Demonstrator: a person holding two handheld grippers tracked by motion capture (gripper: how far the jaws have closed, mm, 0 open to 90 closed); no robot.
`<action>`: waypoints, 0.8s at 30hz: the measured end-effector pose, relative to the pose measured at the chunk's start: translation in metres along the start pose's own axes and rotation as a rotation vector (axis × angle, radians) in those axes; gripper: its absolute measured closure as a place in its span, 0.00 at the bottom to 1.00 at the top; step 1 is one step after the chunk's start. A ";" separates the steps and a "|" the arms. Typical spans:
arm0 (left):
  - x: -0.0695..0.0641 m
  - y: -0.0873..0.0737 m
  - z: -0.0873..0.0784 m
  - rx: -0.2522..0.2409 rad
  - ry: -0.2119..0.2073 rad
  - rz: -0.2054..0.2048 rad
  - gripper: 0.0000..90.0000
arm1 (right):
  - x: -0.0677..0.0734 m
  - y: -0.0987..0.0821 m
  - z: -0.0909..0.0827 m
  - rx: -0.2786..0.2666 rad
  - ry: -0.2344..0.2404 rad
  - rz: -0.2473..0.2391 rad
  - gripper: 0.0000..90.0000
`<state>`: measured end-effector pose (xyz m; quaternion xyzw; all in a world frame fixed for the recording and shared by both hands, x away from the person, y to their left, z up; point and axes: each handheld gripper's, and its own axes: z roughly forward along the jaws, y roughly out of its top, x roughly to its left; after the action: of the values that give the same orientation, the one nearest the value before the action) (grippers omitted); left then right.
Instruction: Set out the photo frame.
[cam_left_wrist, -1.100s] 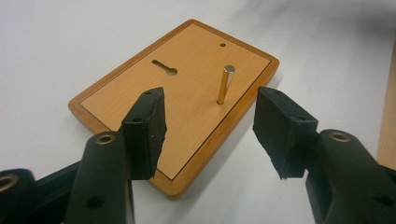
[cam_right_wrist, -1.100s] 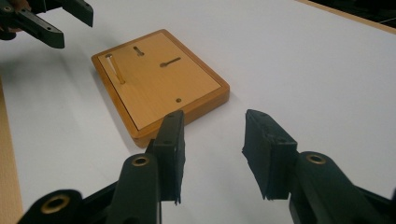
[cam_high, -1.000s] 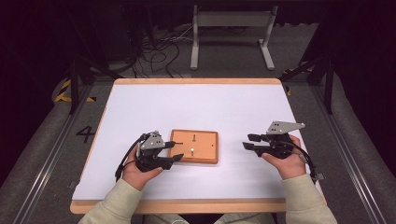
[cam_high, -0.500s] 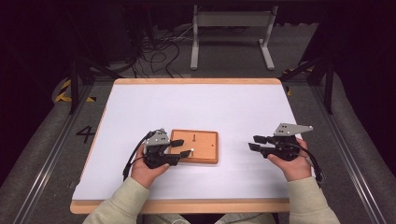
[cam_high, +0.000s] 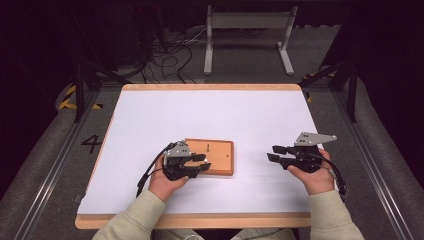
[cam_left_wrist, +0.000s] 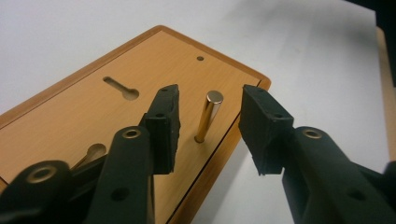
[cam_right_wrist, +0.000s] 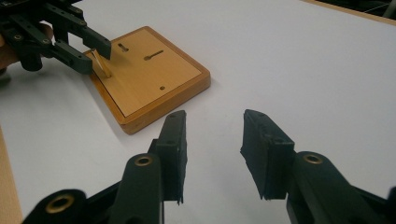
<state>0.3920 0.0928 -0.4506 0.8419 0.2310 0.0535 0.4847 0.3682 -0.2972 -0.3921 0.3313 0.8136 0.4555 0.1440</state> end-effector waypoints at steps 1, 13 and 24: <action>0.000 0.000 0.001 0.007 0.004 0.006 0.69 | 0.000 0.000 0.000 0.003 0.000 0.000 0.68; -0.004 0.001 0.003 0.038 0.040 0.100 0.93 | 0.002 0.000 0.005 0.021 0.012 0.002 0.68; -0.016 0.000 0.003 0.060 0.119 0.258 0.93 | 0.005 0.002 0.007 0.015 0.018 -0.037 0.69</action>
<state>0.3793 0.0834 -0.4497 0.8739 0.1510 0.1583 0.4340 0.3692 -0.2882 -0.3938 0.3130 0.8243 0.4496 0.1427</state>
